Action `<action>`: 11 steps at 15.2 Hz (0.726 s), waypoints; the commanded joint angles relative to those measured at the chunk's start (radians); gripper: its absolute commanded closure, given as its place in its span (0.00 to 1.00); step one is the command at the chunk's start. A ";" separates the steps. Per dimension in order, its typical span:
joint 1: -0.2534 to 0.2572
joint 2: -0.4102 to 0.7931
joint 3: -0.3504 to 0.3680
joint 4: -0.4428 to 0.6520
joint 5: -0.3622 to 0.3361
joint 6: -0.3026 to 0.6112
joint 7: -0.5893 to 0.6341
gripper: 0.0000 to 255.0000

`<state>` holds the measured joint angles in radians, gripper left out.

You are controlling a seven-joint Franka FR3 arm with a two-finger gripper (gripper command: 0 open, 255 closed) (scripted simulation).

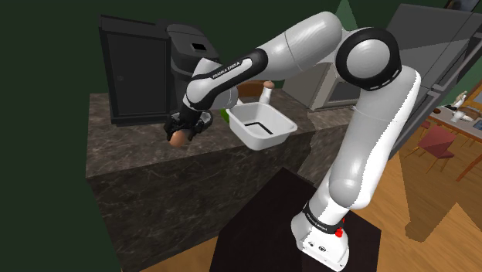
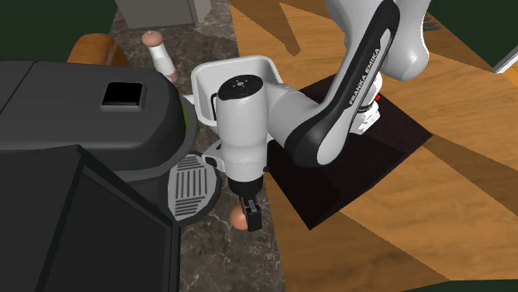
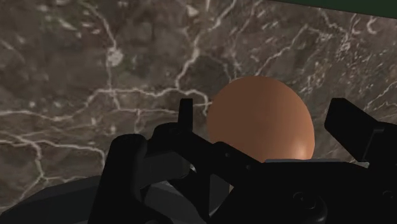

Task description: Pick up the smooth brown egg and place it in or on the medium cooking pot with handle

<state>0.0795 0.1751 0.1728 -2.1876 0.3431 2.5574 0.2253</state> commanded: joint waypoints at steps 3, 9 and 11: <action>0.000 0.001 0.000 0.000 0.000 0.000 0.000 1.00; 0.000 0.001 0.000 0.001 0.000 0.001 0.000 1.00; 0.000 -0.009 -0.001 0.003 -0.003 -0.012 0.004 1.00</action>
<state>0.0795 0.1722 0.1723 -2.1854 0.3416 2.5527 0.2273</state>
